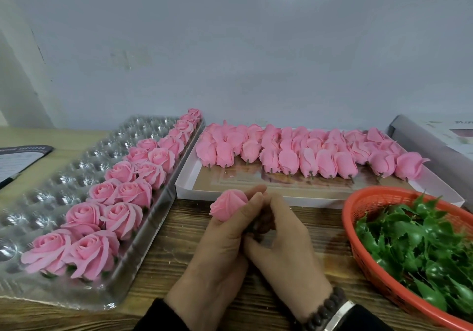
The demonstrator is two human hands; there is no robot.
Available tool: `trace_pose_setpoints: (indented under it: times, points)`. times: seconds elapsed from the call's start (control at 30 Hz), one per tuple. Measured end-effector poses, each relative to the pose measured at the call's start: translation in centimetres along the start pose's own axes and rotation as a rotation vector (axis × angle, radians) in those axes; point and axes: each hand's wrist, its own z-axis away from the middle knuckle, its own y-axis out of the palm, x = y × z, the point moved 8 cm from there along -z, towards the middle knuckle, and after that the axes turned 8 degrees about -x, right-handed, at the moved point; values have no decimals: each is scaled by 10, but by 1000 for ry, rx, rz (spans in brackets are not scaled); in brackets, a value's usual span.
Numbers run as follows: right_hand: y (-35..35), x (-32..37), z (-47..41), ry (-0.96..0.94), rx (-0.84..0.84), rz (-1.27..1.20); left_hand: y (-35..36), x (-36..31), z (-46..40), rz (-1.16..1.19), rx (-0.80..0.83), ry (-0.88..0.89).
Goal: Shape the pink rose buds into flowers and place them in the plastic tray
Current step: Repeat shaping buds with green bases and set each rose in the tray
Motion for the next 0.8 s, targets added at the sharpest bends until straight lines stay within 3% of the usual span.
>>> trace_pose_setpoints:
  times: [0.2,0.4,0.57,0.67,0.8]
  points:
    - [5,-5,-3,205,180,-315,-1,-3,0,-56,74,-62]
    - [5,-10,-2,231,162,-371,-2,-6,-1,-70,40,-18]
    - [9,-17,0,327,316,-508,-1,-7,0,-181,148,-30]
    - [9,-19,1,347,324,-539,-1,-16,0,-269,117,90]
    - [-15,-24,-11,307,34,-575,-6,-36,1,-581,-37,459]
